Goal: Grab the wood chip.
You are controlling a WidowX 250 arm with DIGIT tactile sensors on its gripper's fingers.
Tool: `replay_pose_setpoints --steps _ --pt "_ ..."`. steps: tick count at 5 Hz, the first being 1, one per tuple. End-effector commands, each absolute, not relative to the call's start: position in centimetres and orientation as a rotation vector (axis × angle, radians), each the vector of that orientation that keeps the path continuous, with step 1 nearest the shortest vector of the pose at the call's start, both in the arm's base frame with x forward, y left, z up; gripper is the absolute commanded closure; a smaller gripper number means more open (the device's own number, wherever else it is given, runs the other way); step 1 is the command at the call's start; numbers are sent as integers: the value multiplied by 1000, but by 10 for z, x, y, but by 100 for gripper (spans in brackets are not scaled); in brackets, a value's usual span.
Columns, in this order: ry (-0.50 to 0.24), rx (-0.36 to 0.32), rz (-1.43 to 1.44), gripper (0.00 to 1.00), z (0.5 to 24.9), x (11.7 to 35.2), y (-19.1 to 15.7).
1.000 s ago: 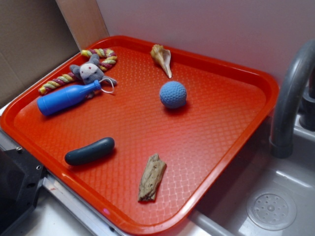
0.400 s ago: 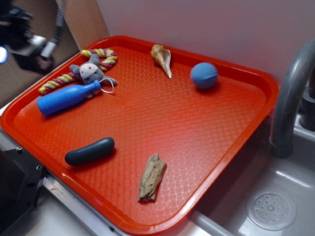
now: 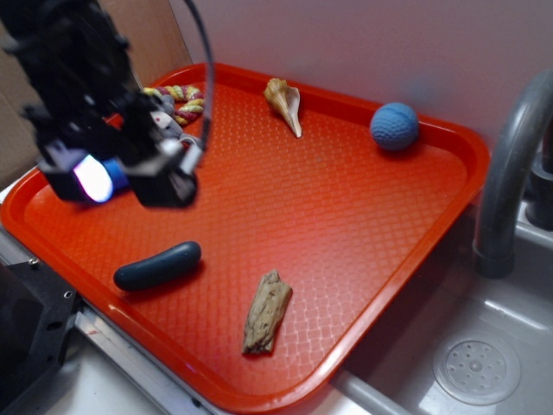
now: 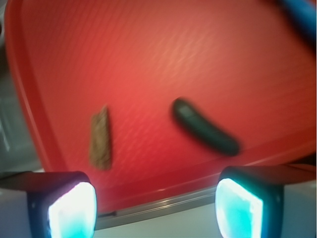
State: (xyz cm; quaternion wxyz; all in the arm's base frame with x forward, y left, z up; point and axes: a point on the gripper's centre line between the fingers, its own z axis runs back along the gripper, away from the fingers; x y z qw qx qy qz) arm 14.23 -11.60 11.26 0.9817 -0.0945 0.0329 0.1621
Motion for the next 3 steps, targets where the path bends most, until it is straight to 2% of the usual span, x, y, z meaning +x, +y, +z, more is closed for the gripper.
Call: replay_pose_setpoints --steps 1,2,3 --pt "79 -209 260 0 77 136 -155" --pt "78 -188 253 0 62 154 -168" --pt "61 -156 267 0 48 171 -166"
